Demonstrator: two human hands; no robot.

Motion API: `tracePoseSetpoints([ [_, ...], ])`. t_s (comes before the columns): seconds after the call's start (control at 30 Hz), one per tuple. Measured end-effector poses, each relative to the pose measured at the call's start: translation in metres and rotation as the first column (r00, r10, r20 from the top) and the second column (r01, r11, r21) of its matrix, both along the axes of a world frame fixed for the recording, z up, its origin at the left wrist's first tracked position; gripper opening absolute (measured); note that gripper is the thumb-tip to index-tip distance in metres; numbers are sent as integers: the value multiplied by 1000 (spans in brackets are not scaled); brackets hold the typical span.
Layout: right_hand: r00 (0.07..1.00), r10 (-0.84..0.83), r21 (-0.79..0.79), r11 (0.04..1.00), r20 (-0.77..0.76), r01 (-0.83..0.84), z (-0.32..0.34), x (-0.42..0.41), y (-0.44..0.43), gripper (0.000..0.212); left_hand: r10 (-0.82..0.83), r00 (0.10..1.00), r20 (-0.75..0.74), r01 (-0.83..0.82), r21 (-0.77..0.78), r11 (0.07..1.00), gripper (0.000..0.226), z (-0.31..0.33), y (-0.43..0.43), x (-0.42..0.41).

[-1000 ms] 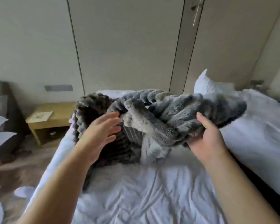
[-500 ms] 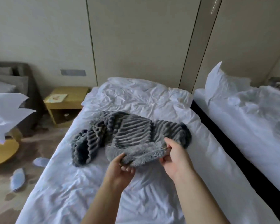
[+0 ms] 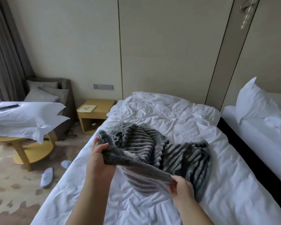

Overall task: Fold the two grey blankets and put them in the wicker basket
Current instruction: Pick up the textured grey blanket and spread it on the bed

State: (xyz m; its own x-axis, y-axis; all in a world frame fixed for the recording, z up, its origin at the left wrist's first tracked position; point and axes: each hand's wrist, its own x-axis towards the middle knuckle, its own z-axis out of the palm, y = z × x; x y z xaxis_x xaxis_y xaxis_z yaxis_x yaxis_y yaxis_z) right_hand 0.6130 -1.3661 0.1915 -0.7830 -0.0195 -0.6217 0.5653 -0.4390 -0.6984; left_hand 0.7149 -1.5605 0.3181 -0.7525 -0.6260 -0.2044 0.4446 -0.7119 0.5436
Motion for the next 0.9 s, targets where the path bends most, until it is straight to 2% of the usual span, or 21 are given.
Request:
tracePoseSetpoints([
  [0.13, 977, 172, -345, 931, 128, -118, -10, -16, -3, 24, 34, 988, -148, -50, -104, 993, 39, 35, -3, 18],
  [0.2, 954, 250, -427, 890, 168, -158, -8, -22, -8, 38, 40, 982, -187, -61, -106, 992, 39, 45, -7, 25],
  [0.27, 955, 241, -454, 880, 171, -141, -9, -20, -21, 33, 20, 980, -198, -44, -115, 992, 41, 48, -7, 24],
  [0.33, 968, 172, -483, 873, 184, -63, -14, -16, -33, 24, 34, 982, -187, -60, -136, 989, 40, 49, -5, 22],
  [0.4, 976, 57, -464, 884, 209, 48, -12, -18, -33, 27, 120, 986, -116, -140, -190, 972, 40, 46, -7, 22],
  [0.5, 966, -149, -371, 902, 212, 221, 15, -29, -21, 21, 299, 951, 79, -233, -451, 862, 39, 35, -19, 24],
  [0.57, 935, -292, -338, 875, 199, 346, 49, -38, -19, 28, 301, 943, 144, -179, -543, 821, 32, 26, -25, 21],
  [0.6, 950, -266, -343, 887, 165, 308, 69, -37, -24, 29, 272, 942, 196, -110, -583, 805, 24, 20, -25, 17],
  [0.63, 983, -156, -327, 928, 99, 180, 89, -31, -32, 25, 200, 944, 263, 2, -611, 792, 14, 16, -22, 12],
  [0.67, 999, 38, -276, 960, 0, -37, 103, -23, -44, 20, 89, 939, 331, 147, -622, 769, 17, 12, -17, 6],
  [0.7, 953, 283, -217, 929, -108, -301, 117, -9, -56, 16, -52, 921, 385, 297, -611, 734, 31, 6, -11, -1],
  [0.73, 828, 518, -115, 829, -212, -548, 127, 6, -66, 16, -186, 892, 412, 418, -594, 687, 41, 1, -2, -7],
  [0.77, 656, 692, 30, 695, -301, -718, 131, 18, -73, 19, -269, 866, 422, 485, -578, 656, 43, -2, 6, -11],
  [0.8, 506, 788, 178, 586, -349, -790, 131, 25, -77, 23, -298, 855, 425, 507, -559, 656, 41, -6, 12, -15],
  [0.83, 405, 836, 272, 515, -371, -813, 128, 26, -77, 28, -294, 860, 417, 493, -527, 693, 41, -9, 15, -17],
  [0.87, 374, 846, 273, 489, -380, -828, 126, 23, -74, 29, -271, 874, 403, 456, -492, 741, 39, -13, 14, -20],
  [0.9, 405, 836, 177, 491, -371, -853, 126, 19, -67, 30, -231, 893, 386, 405, -470, 784, 34, -16, 12, -22],
])
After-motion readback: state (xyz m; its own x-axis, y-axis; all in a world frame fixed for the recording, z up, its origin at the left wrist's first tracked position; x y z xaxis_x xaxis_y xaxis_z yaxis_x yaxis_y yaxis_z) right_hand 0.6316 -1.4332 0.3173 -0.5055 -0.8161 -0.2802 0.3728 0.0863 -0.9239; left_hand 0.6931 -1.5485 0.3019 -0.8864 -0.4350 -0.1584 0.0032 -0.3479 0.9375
